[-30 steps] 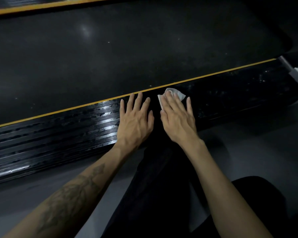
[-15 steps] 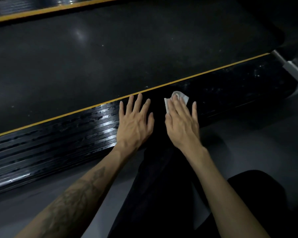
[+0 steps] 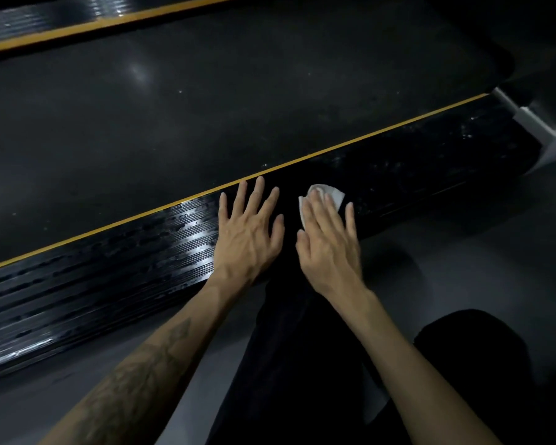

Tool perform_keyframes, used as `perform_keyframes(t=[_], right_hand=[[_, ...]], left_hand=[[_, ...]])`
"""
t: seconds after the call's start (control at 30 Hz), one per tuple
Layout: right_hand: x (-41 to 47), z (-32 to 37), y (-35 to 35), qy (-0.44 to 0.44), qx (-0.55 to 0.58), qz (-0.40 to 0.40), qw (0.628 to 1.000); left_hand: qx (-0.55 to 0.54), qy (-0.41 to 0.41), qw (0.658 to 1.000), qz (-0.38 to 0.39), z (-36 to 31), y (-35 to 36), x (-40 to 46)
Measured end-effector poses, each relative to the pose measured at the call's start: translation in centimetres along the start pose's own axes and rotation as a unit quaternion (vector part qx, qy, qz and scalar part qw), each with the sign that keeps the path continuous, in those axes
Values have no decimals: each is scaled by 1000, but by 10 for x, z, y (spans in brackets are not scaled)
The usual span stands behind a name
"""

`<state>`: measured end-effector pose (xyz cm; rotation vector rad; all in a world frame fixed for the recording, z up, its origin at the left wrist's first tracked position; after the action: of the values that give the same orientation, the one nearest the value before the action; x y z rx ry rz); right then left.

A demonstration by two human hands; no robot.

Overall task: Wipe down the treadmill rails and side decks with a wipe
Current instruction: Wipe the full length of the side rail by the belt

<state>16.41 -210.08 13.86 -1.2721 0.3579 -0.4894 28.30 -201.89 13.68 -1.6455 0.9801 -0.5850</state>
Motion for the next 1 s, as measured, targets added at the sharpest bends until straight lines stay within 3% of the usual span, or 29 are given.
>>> perform_keyframes(t=[0.17,0.33,0.53,0.73,0.9,1.0], right_hand=[[21,-6,-1,-12,-13,25,1000],[-4,-8,-1,36,-1,-17,999],[12,0,1,-8,20,-6,1000],[-19,-8,1,39,16,-32,999],[-7,4,4,-14,38,-26,999],[-6,-14,-2,3,17,-34,999]], left_hand=[[10,13,1000,8,-2,3,1],[12,8,1000,4,-4,1,1],[20,8,1000,3,-5,3,1],[27,5,1000,6,-6,4,2],[22,1,1000,3,-6,3,3],[26,1,1000,-1,-7,3,3]])
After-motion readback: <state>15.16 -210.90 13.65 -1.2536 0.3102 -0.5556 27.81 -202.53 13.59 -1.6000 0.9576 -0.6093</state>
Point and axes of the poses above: each hand's wrist, its own x-axis towards the middle knuckle, its own y-axis out of the palm, z = x × y, the point moved 8 cm from there along x, towards the middle knuckle, and after that the axes turned 13 degrees about z, right-handed, at the moved point
